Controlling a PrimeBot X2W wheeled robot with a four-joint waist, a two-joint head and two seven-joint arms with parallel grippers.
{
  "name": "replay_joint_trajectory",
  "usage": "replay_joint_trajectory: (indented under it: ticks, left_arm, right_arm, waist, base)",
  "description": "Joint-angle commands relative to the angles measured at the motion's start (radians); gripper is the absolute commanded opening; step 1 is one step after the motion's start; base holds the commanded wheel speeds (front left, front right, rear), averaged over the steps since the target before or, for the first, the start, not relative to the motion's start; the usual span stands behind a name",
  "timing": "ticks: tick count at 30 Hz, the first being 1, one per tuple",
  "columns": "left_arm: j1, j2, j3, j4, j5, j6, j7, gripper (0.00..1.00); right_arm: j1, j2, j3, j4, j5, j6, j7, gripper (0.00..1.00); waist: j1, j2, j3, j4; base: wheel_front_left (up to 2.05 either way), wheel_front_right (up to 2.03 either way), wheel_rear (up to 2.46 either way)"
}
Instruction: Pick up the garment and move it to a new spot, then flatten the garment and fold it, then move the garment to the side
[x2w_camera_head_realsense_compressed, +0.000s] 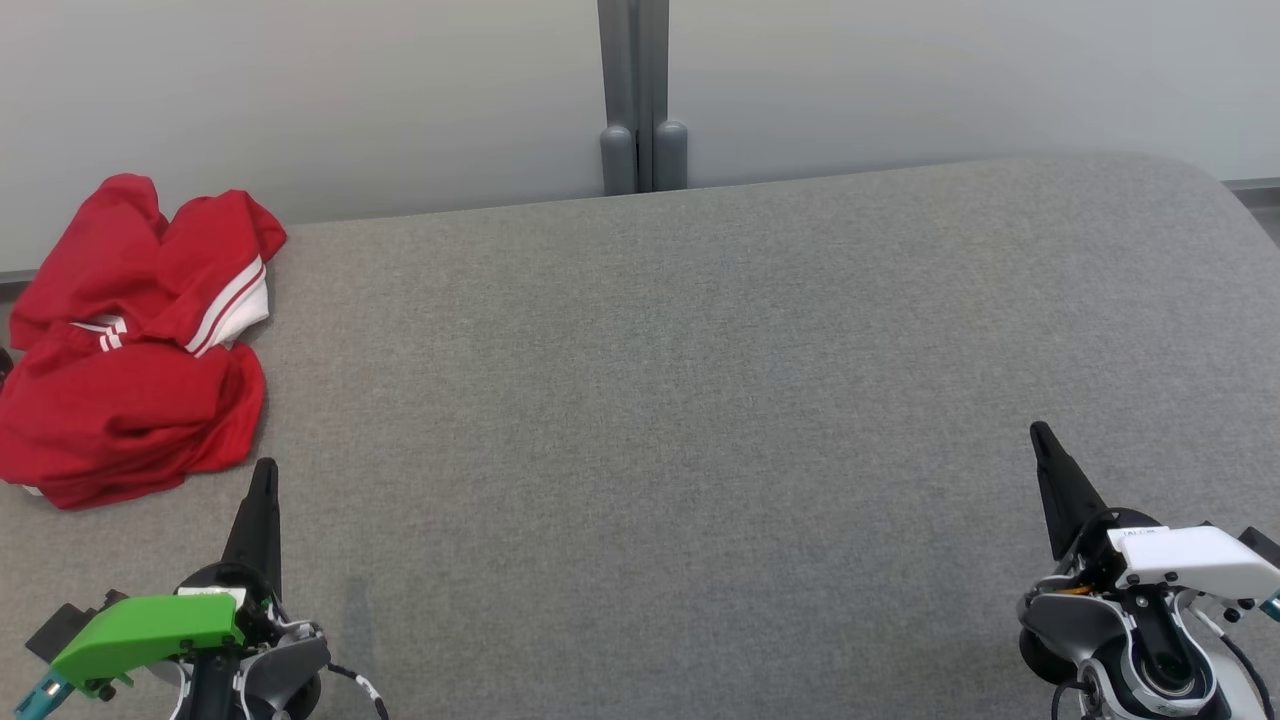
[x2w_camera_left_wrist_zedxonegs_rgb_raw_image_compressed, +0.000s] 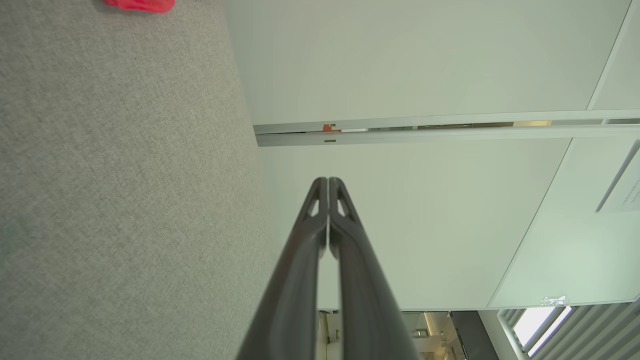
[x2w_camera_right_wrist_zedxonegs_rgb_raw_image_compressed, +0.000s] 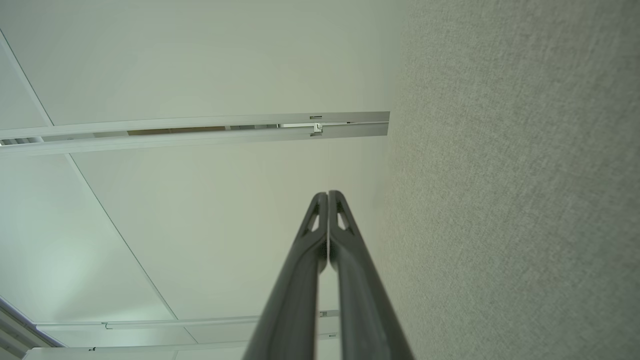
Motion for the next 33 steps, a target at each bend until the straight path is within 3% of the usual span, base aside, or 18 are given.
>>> replay_joint_trajectory:
  ticks: [1,33]
  left_arm:
    - [-0.011,0.004,0.001,-0.001,-0.003,-0.006,0.002,0.00]
    - [-0.011,0.004,0.001,-0.001,-0.003,-0.006,0.002,0.00]
  right_arm:
    - [-0.005,-0.004,-0.001,-0.005,0.007,0.000,0.002,0.00]
    - [-0.005,-0.004,-0.001,-0.005,0.007,0.000,0.002,0.00]
  waist:
    - [0.0000,0.0000,0.000,0.000]
    - [0.0000,0.0000,0.000,0.000]
  base:
    - [0.00,0.00,0.00]
    - [0.00,0.00,0.00]
